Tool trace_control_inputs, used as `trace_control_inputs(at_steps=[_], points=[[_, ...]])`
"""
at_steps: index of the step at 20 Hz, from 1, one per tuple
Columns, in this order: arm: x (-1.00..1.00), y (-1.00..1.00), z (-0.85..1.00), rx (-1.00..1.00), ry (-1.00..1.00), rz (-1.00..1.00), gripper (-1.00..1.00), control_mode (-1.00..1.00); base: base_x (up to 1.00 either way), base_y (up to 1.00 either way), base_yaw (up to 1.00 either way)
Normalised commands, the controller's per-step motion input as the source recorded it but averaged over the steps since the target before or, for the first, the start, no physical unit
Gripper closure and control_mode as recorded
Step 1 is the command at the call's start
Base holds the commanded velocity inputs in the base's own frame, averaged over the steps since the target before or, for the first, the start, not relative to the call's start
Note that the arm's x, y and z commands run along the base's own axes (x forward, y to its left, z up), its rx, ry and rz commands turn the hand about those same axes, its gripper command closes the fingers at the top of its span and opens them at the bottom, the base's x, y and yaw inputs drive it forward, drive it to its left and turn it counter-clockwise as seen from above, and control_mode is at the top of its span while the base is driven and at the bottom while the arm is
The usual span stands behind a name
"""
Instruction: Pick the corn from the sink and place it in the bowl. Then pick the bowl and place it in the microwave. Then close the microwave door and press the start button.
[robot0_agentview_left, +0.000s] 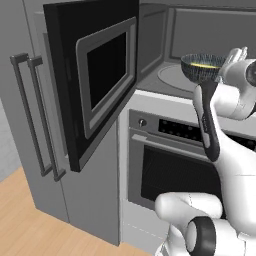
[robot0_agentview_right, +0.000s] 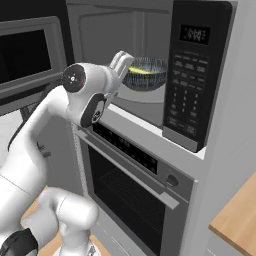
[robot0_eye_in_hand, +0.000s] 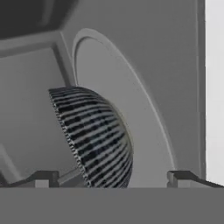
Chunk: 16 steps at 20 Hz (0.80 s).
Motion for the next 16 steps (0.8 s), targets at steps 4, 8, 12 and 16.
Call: trace_control_inputs(at_steps=[4,8,12,16], points=[[-1.0,0.02,0.98,-0.01,0.0,0.03,-1.0,-1.0,0.0,0.0,0.0],[-1.0,0.05,0.73,0.0,0.04,0.03,-1.0,-1.0,0.0,0.0,0.0],[-1.0,0.06,0.11,0.0,0.0,0.05,-1.0,-1.0,0.0,0.0,0.0],[-1.0,0.38,-0.21,-0.03,-0.15,0.08,-1.0,-1.0,0.0,0.0,0.0]])
